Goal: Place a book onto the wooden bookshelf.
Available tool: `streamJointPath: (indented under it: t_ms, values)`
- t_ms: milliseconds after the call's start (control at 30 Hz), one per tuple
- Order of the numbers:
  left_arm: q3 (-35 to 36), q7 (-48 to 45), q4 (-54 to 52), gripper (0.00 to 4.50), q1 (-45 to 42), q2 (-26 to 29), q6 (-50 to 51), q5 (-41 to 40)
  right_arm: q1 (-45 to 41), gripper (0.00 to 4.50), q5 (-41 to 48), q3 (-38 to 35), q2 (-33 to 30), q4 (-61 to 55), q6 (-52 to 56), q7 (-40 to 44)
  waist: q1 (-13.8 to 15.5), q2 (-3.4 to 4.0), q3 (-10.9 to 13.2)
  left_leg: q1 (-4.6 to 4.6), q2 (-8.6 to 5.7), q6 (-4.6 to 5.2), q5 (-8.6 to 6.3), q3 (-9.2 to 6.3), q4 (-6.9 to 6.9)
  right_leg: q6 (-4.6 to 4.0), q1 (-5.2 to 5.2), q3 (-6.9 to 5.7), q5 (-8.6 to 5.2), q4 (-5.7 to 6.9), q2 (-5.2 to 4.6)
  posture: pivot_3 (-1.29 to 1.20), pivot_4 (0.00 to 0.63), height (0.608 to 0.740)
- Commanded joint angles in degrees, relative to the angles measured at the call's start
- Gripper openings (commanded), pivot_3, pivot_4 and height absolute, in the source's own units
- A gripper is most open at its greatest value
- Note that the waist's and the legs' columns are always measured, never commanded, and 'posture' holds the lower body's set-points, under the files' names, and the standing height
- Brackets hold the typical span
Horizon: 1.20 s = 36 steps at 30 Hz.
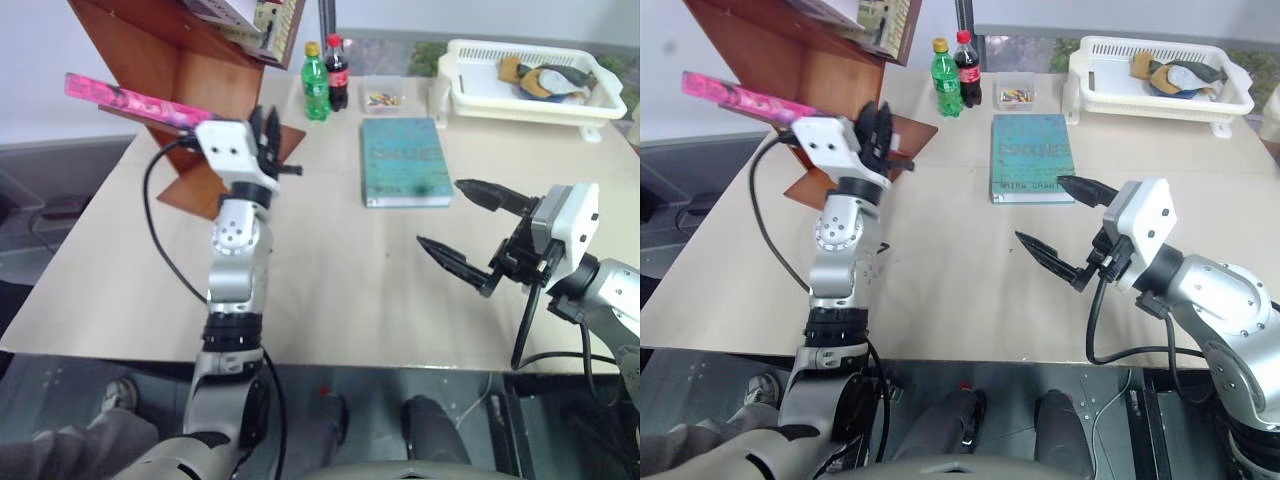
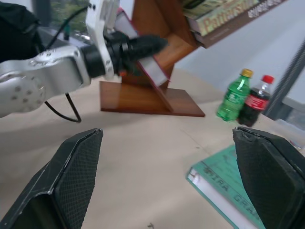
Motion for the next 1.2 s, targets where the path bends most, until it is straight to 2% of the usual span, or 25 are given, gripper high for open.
streamJointPath:
  t_ms: [33, 167, 267, 367, 467, 567, 600, 633, 667, 767, 833, 1000, 1200]
  values:
    - [6.00, 2.66, 2.28, 0.96, -0.73, 2.94, 1.15, -1.18, -1.29, 4.50, 0.34, -0.55, 0.10, -1.00, -0.54, -0.53, -0.77, 0.04, -0.02, 0.03, 0.03, 0.01, 0.00, 0.01, -0.03, 0.00, 0.00, 0.00, 0.00, 0.02, 0.03, 0.00, 0.150, 0.740]
    - [4.89, -0.96, 0.55, 0.06, 0.91, 3.81, 1.17, -2.79, -2.29, 4.50, 0.00, 0.08, 0.32, 0.33, -0.96, -0.12, -0.93, 0.08, -0.05, 0.17, 0.28, 0.01, -0.01, 0.08, -0.12, -0.01, 0.01, -0.01, 0.01, 0.07, 0.22, 0.00, 0.150, 0.740]
    - [0.59, -9.48, -4.56, 0.06, 4.98, 4.11, 1.44, -6.02, -2.24, 4.50, 0.12, -0.10, 0.26, 0.74, -1.01, 0.22, -0.84, 0.09, -0.05, 0.17, 0.33, -0.02, 0.01, 0.08, -0.10, -0.04, 0.02, -0.01, 0.05, 0.05, 0.28, 0.00, 0.150, 0.740]
    - [-2.12, -17.81, -10.41, 0.06, 10.05, 4.59, 7.38, -12.96, -1.58, 4.50, 0.24, -0.17, 0.02, 0.85, -0.78, 0.52, -0.36, 0.06, -0.03, 0.10, 0.31, -0.03, 0.01, 0.08, -0.10, -0.07, 0.00, -0.01, 0.07, -0.01, 0.26, 0.00, 0.150, 0.740]
    - [-3.68, -24.10, -12.79, 0.06, 14.97, 8.80, 12.84, -14.91, -0.29, 4.50, -0.23, -0.13, -0.30, 1.11, -0.06, 0.14, -0.22, 0.06, -0.03, 0.02, 0.23, -0.05, -0.01, 0.02, -0.10, -0.08, -0.01, -0.07, 0.07, -0.08, 0.17, 0.00, 0.150, 0.740]
    - [-1.01, -32.29, -15.45, 0.06, 19.40, 14.57, 16.97, -21.02, 3.44, 4.50, -3.28, -0.71, -2.05, 3.20, 0.87, -0.13, -0.46, 0.07, -0.03, 0.03, 0.25, -0.08, -0.04, 0.01, -0.20, -0.09, -0.05, -0.07, 0.06, -0.10, 0.18, 0.00, 0.150, 0.740]
    - [0.65, -34.44, -16.47, 0.58, 20.73, 16.52, 18.33, -23.47, 4.83, 4.50, -4.02, -1.37, -2.40, 4.12, 0.43, 0.19, -0.49, 0.07, -0.03, 0.04, 0.26, -0.09, -0.04, 0.01, -0.25, -0.09, -0.09, -0.07, 0.06, -0.10, 0.19, 0.00, 0.150, 0.740]
    - [1.74, -35.58, -17.21, 0.63, 21.61, 17.76, 19.27, -25.04, 5.77, 4.50, -4.38, -1.88, -2.56, 4.56, 0.00, 0.45, -0.53, 0.07, -0.03, 0.04, 0.28, -0.09, -0.05, 0.01, -0.26, -0.10, -0.09, -0.07, 0.06, -0.11, 0.20, 0.00, 0.150, 0.740]
    - [3.15, -36.75, -18.06, 1.21, 23.10, 19.94, 20.68, -26.13, 7.40, 4.50, -4.43, -2.82, -2.92, 4.60, -0.58, 1.34, -0.48, 0.09, -0.02, 0.04, 0.29, -0.09, -0.05, 0.00, -0.28, -0.10, -0.10, -0.07, 0.05, -0.12, 0.21, 0.00, 0.150, 0.740]
    - [9.37, -42.39, -20.68, 2.55, 30.28, 28.16, 26.57, -31.12, 12.88, 4.50, -5.15, -6.87, -3.65, 4.30, -1.92, 2.82, -0.57, 0.11, -0.02, 0.07, 0.33, -0.09, -0.05, 0.01, -0.41, -0.10, -0.12, -0.06, 0.05, -0.14, 0.21, 0.00, 0.150, 0.740]
    - [12.27, -45.66, -21.80, 3.54, 34.27, 31.61, 27.62, -32.79, 15.47, 4.50, -5.04, -8.87, -4.23, 3.72, -1.62, 3.49, -0.43, 0.22, 0.03, 0.13, 0.34, -0.10, -0.06, 0.04, -0.53, -0.11, -0.12, -0.03, 0.04, -0.22, 0.21, 0.00, 0.150, 0.740]
    - [18.61, -50.02, -21.90, 3.54, 43.52, 37.48, 26.01, -30.11, 23.41, 4.50, -4.76, -16.02, -6.27, 1.57, -0.55, 6.56, 0.32, 0.23, 0.05, 0.13, 0.35, -0.10, -0.07, 0.04, -0.54, -0.11, -0.09, -0.05, 0.03, -0.34, 0.18, 0.00, 0.150, 0.740]
    - [20.81, -52.35, -20.18, 3.54, 46.50, 38.40, 25.13, -29.50, 27.04, 4.50, -5.32, -19.64, -6.90, 0.72, -0.18, 6.94, 0.99, 0.23, 0.06, 0.13, 0.43, -0.32, -0.20, 0.06, -0.56, -0.21, 0.00, -0.07, -0.05, -0.51, 0.19, 0.00, 0.150, 0.740]
